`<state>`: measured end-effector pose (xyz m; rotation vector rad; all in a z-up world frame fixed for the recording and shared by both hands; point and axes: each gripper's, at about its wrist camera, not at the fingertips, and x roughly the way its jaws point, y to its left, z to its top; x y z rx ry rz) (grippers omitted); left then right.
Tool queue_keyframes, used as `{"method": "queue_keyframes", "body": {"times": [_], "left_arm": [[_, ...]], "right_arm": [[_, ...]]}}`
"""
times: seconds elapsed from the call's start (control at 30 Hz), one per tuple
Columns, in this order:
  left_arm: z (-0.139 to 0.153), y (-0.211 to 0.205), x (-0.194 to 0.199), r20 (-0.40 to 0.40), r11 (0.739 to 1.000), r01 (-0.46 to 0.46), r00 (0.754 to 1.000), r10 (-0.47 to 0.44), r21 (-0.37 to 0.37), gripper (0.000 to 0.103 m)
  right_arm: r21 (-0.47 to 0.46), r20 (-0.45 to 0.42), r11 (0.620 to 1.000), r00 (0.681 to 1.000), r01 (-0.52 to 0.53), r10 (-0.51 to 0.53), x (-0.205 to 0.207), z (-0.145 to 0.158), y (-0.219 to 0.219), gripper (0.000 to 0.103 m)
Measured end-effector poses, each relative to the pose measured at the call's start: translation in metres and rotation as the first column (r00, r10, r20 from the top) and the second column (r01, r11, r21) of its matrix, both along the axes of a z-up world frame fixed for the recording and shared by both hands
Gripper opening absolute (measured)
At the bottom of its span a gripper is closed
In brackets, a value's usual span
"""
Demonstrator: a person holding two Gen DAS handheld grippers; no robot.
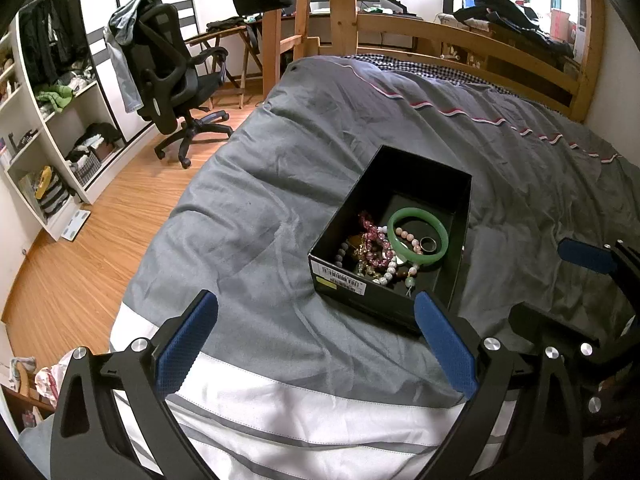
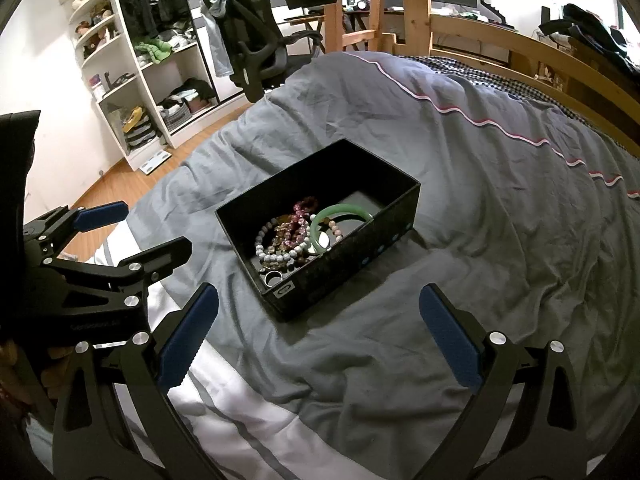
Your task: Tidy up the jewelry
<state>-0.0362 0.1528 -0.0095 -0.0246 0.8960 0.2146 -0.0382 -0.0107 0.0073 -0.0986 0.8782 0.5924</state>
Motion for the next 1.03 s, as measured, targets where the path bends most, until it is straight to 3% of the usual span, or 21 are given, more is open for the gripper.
{"method": "queue_keyframes", "body": {"times": [1.03], "left_arm": [[-0.0013,0.0028,0.0008,-0.007,1.000,0.014,1.000,-0.014,0.002,0.097]], "right_arm": [[-0.007,-0.003,1.000,1.000,-0.002,0.002,-0.0015,-0.0035,0.0000,0.099]]}}
